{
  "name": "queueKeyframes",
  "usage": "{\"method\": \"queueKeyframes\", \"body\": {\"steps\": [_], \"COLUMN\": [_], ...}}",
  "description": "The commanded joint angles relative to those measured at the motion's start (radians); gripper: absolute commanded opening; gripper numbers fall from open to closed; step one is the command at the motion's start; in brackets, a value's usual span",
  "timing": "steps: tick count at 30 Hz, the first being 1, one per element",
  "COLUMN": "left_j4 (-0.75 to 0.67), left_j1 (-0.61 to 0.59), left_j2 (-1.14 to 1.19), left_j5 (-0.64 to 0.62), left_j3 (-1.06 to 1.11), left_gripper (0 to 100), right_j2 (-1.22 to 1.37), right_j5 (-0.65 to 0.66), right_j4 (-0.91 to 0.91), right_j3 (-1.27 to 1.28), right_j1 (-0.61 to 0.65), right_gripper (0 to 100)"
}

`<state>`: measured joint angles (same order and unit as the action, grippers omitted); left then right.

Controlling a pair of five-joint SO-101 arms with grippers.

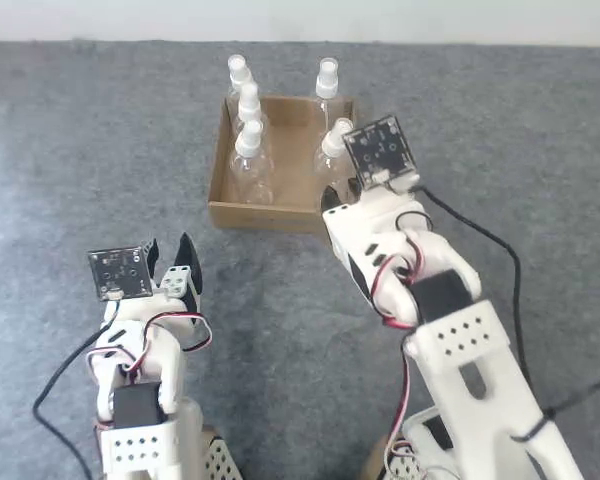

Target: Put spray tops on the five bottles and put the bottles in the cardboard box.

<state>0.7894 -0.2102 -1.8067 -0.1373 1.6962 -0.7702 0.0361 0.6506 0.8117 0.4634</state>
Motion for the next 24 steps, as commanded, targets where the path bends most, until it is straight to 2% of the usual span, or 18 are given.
{"method": "queueKeyframes", "body": {"steps": [1,16,24], "left_j4": [0.006,0.006,0.008], "left_j1": [0.005,0.005,0.005], "left_j2": [-0.014,-0.014,-0.014], "left_j5": [0.005,0.005,0.005], "left_j3": [-0.012,-0.012,-0.012], "left_gripper": [14,14,14], "right_j2": [-0.102,-0.163,-0.197], "right_j5": [0.015,0.014,0.005], "right_j4": [-0.071,-0.077,-0.081], "right_j3": [0.028,0.069,0.083], "right_j1": [-0.004,-0.007,-0.058], "right_gripper": [2.0,0.6,0.6]}}
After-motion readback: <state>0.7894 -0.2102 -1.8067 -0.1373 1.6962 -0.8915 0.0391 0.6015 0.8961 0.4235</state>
